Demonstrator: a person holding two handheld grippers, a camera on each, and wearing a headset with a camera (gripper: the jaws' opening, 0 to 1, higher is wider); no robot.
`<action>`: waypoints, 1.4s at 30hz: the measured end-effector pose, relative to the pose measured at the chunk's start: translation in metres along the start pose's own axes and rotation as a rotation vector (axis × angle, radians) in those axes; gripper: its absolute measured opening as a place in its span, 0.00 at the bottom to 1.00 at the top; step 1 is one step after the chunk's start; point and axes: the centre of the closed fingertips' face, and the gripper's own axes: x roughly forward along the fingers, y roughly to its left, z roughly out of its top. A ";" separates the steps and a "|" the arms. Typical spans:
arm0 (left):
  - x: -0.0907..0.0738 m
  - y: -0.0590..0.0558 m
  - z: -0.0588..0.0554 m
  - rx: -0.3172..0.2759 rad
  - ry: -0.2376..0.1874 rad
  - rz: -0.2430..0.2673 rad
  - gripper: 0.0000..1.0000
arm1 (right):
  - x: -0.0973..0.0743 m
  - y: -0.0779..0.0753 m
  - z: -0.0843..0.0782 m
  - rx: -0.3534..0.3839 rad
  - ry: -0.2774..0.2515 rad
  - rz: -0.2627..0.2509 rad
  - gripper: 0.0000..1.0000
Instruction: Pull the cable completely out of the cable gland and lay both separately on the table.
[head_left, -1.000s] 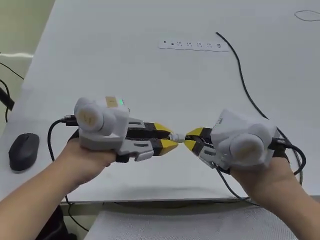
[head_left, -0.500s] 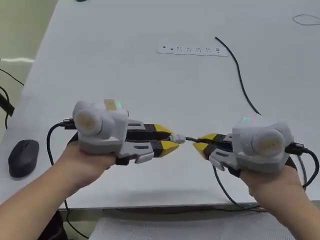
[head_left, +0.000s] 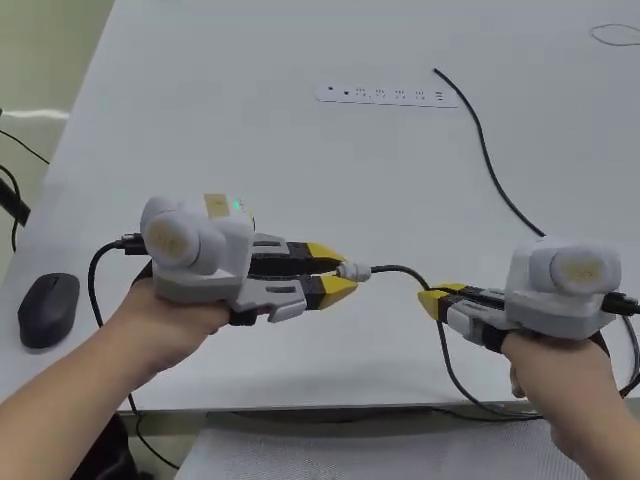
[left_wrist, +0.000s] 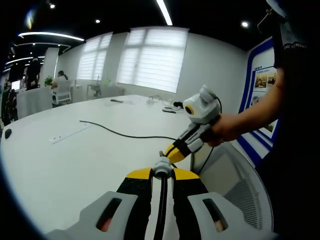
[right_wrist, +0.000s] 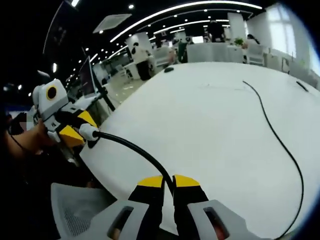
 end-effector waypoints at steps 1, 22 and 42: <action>0.000 0.000 -0.001 0.000 0.002 0.000 0.15 | 0.001 -0.001 -0.002 0.014 0.004 -0.002 0.01; -0.005 -0.003 -0.008 -0.010 0.009 0.007 0.14 | 0.017 -0.015 -0.041 0.393 0.050 -0.010 0.02; -0.009 0.004 -0.003 -0.047 -0.003 0.027 0.14 | -0.023 0.009 0.013 0.156 -0.071 0.122 0.23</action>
